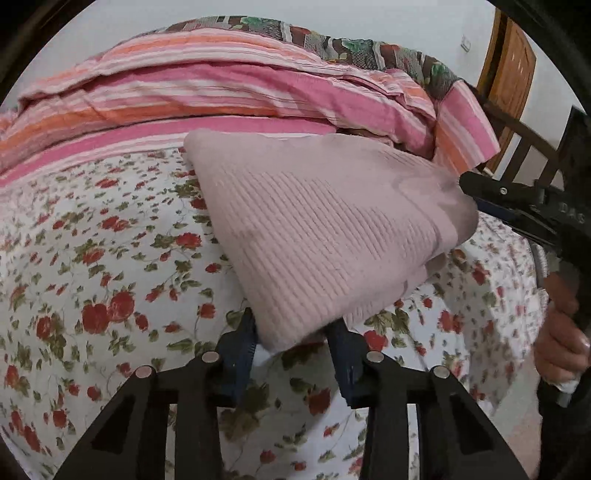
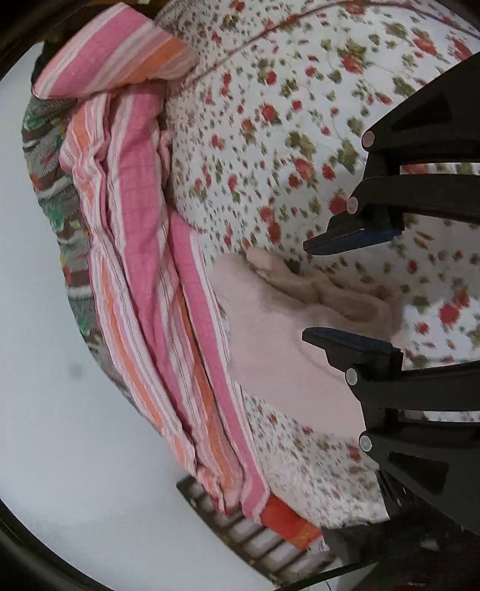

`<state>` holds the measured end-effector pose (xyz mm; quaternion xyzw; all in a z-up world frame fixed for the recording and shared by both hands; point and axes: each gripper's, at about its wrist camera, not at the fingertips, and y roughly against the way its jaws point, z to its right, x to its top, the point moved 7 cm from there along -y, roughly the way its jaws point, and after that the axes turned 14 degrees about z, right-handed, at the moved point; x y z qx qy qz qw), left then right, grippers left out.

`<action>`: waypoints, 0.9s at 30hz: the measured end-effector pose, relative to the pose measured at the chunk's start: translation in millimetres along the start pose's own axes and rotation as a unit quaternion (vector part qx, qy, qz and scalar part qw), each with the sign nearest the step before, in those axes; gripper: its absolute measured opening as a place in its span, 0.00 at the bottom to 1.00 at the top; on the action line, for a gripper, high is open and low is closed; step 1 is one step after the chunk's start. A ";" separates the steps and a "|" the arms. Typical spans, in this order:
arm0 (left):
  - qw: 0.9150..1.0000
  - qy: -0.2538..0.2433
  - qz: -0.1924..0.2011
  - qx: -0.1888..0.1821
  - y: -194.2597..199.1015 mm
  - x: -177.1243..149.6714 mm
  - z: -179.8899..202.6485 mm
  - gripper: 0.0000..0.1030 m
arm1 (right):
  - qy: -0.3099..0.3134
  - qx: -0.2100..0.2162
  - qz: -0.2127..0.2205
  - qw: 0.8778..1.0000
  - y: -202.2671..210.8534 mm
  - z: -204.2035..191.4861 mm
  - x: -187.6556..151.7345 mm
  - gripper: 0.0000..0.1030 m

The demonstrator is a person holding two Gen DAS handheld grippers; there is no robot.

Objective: Fold small clothes

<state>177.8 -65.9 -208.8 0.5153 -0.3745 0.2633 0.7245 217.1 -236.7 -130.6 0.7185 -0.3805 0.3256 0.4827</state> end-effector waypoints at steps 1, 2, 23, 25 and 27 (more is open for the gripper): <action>1.000 0.002 0.006 0.001 1.0 1.4 0.4 0.24 | -0.004 0.006 -0.005 1.000 -1.3 -1.4 -2.4 0.39; 1.000 0.009 0.012 0.001 2.5 3.8 -1.3 0.21 | -0.005 0.004 -0.011 1.000 -5.0 -2.7 -5.0 0.39; 0.995 0.098 0.021 -0.013 31.1 -1.2 -55.4 0.31 | 0.076 -0.043 -0.015 0.996 -12.8 -47.9 -32.1 0.07; 0.993 0.112 0.026 -0.018 35.8 -1.4 -59.9 0.32 | 0.068 -0.040 -0.011 0.997 -10.7 -48.0 -29.3 0.07; 0.991 0.126 0.033 -0.024 40.6 0.2 -64.2 0.38 | 0.066 -0.039 -0.010 0.997 -10.4 -48.6 -27.6 0.07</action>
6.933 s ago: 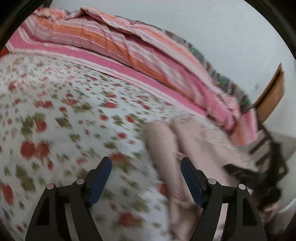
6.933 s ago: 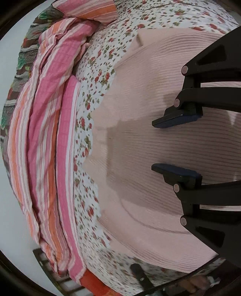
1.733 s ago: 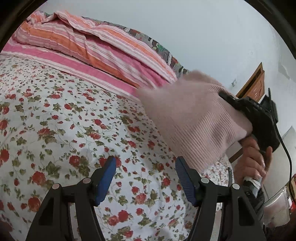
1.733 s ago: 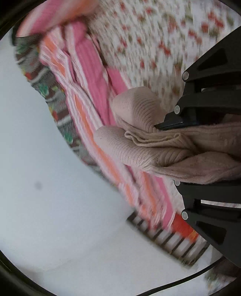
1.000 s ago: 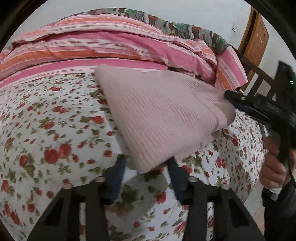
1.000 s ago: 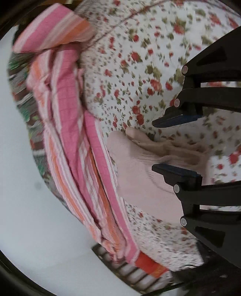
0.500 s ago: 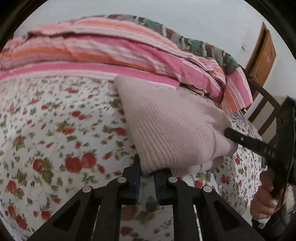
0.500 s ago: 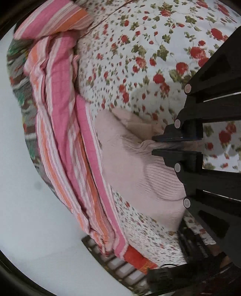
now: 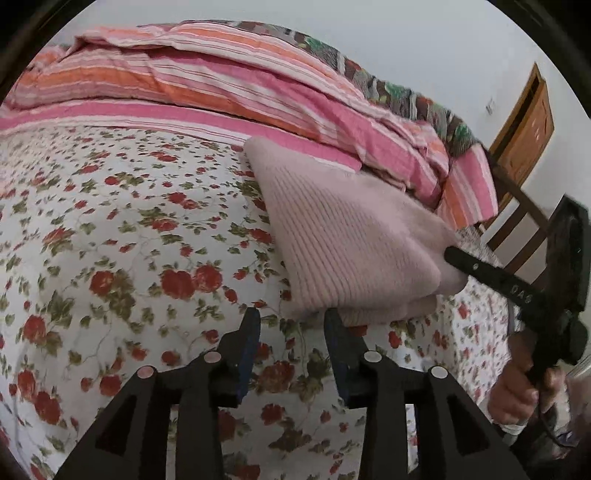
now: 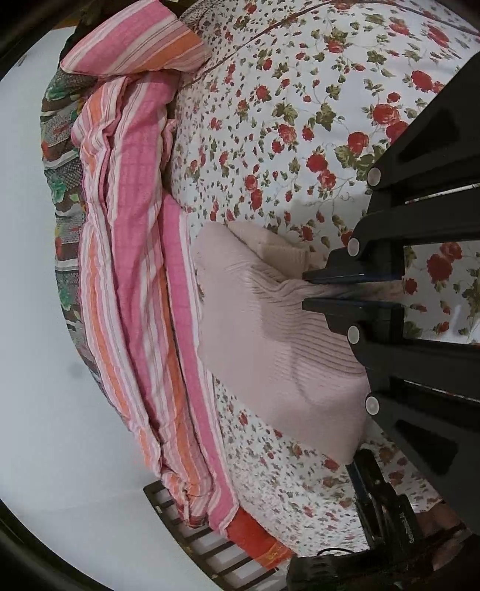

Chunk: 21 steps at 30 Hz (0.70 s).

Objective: Fold small clothes

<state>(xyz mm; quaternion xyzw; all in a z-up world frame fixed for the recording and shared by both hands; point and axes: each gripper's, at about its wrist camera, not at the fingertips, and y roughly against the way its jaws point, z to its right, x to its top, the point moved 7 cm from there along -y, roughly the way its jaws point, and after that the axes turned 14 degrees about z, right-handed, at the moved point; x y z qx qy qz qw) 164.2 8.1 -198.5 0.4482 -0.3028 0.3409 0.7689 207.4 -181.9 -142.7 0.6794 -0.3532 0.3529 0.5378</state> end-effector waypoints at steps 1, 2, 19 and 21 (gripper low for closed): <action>1.000 0.006 0.007 0.000 2.6 2.7 -2.3 0.47 | 0.001 0.000 0.001 1.000 0.0 -0.3 0.5 0.07; 1.000 0.008 0.012 0.000 4.2 4.7 -3.2 0.51 | 0.003 -0.002 0.001 1.000 0.1 -0.6 1.1 0.07; 0.999 0.023 0.028 -0.007 3.8 16.8 -10.0 0.57 | 0.004 -0.007 0.001 1.000 -0.2 -1.7 2.6 0.07; 0.999 0.025 0.029 -0.008 2.7 19.4 -10.8 0.57 | 0.005 -0.006 0.002 1.000 -0.3 -1.1 3.7 0.08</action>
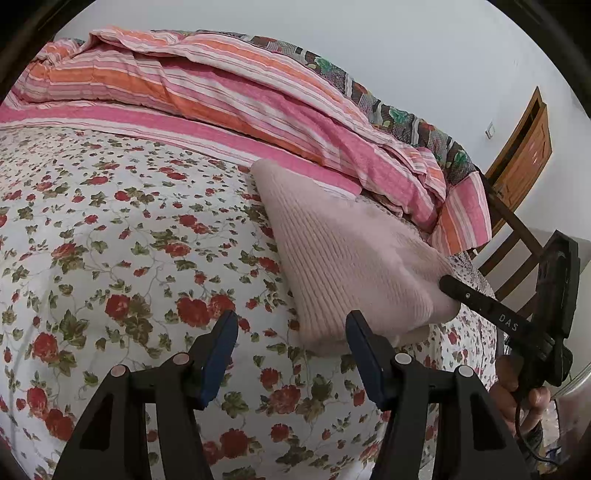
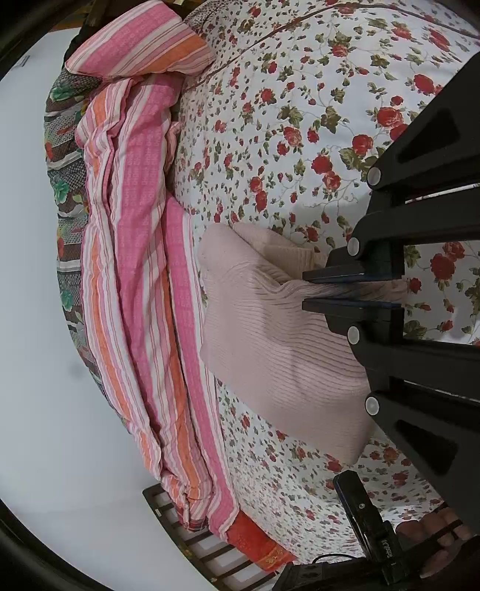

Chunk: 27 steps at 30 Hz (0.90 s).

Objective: Fold small clothes

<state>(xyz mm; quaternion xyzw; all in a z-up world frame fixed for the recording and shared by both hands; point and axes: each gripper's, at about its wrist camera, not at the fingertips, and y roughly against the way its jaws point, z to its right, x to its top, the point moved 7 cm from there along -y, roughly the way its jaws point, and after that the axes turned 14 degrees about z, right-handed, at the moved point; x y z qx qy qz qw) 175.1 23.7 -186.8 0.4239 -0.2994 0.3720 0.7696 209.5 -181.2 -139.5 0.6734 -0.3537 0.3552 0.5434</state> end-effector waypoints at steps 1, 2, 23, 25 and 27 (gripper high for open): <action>1.000 0.002 0.001 0.000 -0.9 1.9 -0.3 0.57 | 0.000 0.000 0.001 1.000 -0.2 0.4 0.8 0.08; 1.000 0.004 0.002 -0.002 -2.0 4.7 -0.5 0.57 | 0.001 0.001 0.002 1.000 -0.7 1.2 2.1 0.08; 1.000 -0.014 -0.015 0.012 -75.2 47.5 8.7 0.57 | 0.026 -0.033 -0.006 0.999 -51.4 5.5 30.9 0.28; 1.000 -0.018 -0.015 0.015 -81.5 50.7 8.6 0.57 | 0.031 -0.036 -0.005 0.999 -56.2 6.3 33.0 0.29; 1.000 -0.018 -0.016 0.018 -86.5 53.4 6.6 0.57 | 0.029 -0.034 -0.006 0.999 -61.4 8.1 34.8 0.31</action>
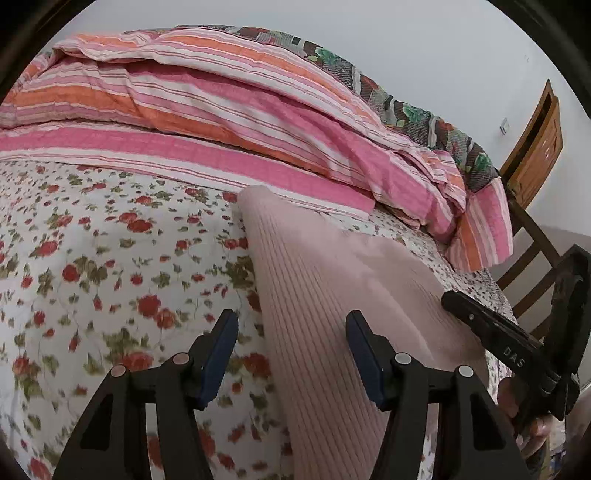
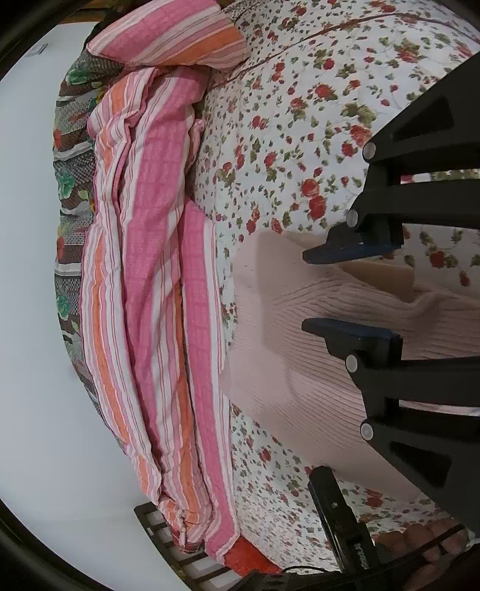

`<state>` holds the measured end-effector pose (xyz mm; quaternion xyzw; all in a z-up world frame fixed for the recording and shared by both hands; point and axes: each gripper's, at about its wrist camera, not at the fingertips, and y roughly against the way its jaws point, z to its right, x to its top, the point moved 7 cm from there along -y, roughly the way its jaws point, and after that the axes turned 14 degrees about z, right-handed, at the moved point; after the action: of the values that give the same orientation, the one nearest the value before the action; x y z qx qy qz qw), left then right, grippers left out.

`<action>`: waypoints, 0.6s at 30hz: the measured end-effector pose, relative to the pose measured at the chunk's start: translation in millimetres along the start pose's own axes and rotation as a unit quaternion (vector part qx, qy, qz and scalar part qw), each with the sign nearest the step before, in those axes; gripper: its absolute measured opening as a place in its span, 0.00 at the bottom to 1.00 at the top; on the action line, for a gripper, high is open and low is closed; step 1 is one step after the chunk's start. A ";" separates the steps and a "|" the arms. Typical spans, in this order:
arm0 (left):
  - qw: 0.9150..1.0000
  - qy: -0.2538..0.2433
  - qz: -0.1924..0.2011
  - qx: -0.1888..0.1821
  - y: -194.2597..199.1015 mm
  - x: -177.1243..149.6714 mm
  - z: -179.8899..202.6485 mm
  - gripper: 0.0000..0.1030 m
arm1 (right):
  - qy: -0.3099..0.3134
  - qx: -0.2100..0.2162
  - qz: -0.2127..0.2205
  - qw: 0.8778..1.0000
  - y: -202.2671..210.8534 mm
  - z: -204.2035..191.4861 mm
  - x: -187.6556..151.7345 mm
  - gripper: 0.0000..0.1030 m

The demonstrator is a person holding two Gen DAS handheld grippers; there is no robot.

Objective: Fold small clothes

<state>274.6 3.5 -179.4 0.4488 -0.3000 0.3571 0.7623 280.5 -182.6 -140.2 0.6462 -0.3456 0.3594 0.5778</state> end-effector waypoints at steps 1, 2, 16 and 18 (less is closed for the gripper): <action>1.000 0.000 -0.001 0.001 -3.0 1.7 -0.7 0.57 | 0.000 0.000 -0.001 1.000 -2.3 1.0 0.4 0.31; 1.000 0.001 -0.001 0.003 -6.0 3.6 -1.6 0.57 | 0.000 -0.001 -0.002 1.000 -4.9 1.8 0.7 0.31; 1.000 -0.003 -0.022 0.000 -50.5 13.4 -3.2 0.57 | -0.025 0.001 -0.031 0.999 -48.0 22.2 -6.0 0.40; 1.000 -0.003 -0.027 -0.004 -57.8 14.2 -2.4 0.57 | -0.029 0.006 -0.045 0.999 -56.1 24.9 -13.0 0.37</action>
<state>330.0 -10.3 -196.5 0.4547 -0.2913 0.3342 0.7725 323.9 -201.7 -181.2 0.6748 -0.3302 0.3160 0.5793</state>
